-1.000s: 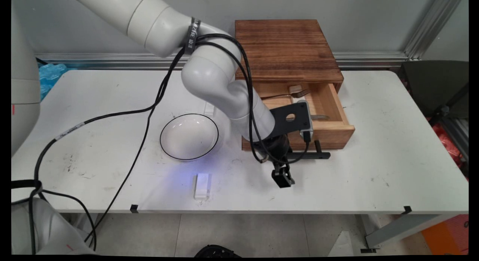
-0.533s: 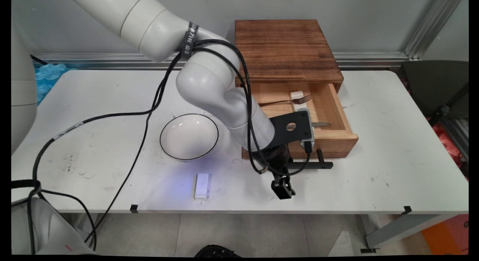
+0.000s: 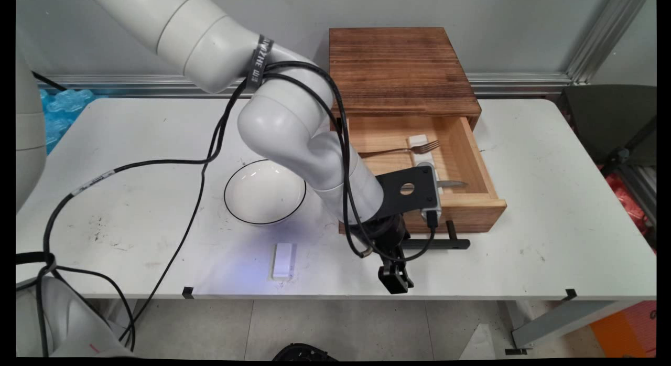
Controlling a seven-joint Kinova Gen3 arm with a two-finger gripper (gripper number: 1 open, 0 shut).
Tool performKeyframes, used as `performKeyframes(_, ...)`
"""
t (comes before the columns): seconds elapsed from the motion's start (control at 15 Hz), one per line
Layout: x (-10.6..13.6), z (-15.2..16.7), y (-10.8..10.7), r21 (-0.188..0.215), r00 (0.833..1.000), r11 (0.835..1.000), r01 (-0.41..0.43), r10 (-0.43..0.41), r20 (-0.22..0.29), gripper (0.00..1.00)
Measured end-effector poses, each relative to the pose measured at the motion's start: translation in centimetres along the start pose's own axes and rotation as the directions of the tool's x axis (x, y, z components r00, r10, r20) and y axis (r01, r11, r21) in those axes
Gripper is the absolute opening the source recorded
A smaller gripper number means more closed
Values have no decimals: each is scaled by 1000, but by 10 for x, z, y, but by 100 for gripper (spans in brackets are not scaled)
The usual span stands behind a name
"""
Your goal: Open the drawer
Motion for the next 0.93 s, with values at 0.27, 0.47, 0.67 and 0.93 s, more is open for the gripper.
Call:
performKeyframes(0.27,0,-3,7,-6,1000,1000,0,0,1,100)
performKeyframes(0.47,-1,-5,12,-10,1000,1000,0,0,3,100)
performKeyframes(0.67,-2,-7,17,-13,1000,1000,2,-2,5,100)
performKeyframes(0.93,-3,-9,21,-16,1000,1000,5,-5,8,100)
